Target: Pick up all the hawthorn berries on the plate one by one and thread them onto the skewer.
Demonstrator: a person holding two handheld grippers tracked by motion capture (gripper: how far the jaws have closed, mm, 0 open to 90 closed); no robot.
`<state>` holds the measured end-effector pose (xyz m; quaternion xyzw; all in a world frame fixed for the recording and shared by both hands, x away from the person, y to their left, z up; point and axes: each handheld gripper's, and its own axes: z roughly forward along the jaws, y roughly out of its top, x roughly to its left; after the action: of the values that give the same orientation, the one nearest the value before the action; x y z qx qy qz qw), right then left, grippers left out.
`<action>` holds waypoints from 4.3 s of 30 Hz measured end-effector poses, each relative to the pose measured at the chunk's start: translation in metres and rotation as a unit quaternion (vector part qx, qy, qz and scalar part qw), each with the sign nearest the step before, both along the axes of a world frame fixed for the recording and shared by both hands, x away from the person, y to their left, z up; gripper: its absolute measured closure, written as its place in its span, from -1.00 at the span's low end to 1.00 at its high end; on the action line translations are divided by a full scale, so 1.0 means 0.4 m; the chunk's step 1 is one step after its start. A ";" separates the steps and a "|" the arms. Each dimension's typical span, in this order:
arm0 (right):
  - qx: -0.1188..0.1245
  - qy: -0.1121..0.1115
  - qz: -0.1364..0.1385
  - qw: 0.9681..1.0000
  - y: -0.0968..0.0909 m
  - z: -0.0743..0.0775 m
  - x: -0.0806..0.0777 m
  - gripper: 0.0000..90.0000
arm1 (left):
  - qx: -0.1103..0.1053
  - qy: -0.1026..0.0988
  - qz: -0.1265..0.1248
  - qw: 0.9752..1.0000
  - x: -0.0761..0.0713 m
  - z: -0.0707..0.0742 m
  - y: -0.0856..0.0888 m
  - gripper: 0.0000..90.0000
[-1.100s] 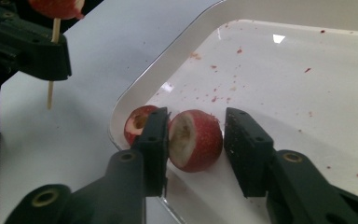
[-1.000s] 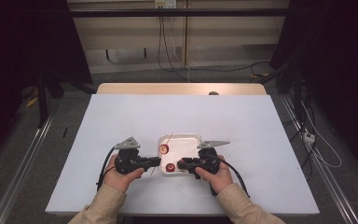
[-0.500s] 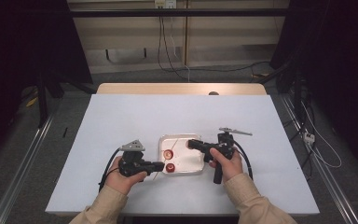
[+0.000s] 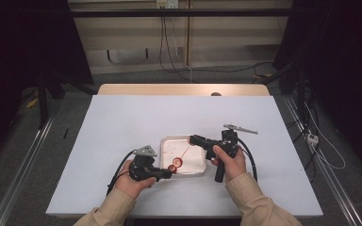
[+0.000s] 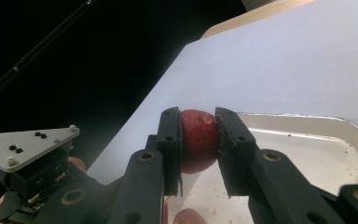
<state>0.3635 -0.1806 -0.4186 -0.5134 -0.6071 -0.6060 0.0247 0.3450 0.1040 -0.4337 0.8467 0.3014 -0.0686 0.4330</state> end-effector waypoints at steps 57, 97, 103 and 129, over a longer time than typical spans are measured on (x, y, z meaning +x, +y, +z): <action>0.016 0.011 -0.004 1.000 0.030 -0.032 -0.027 0.62 | -0.021 -0.024 0.046 0.998 0.002 0.000 -0.019 0.99; 0.011 -0.006 0.003 1.000 0.050 -0.009 -0.012 0.61 | -0.011 -0.015 0.012 1.000 -0.004 -0.006 -0.024 0.83; 0.024 -0.009 -0.003 1.000 0.050 -0.006 -0.014 0.61 | -0.021 -0.004 0.025 0.999 0.000 0.001 -0.017 1.00; -0.023 -0.019 0.037 0.999 0.109 -0.022 -0.028 0.12 | -0.036 0.002 0.068 0.997 0.016 0.013 0.007 1.00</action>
<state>0.3523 -0.1369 -0.4274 -0.4794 -0.6400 -0.6000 0.0244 0.3515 0.1070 -0.4284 0.8079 0.3566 -0.0512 0.4663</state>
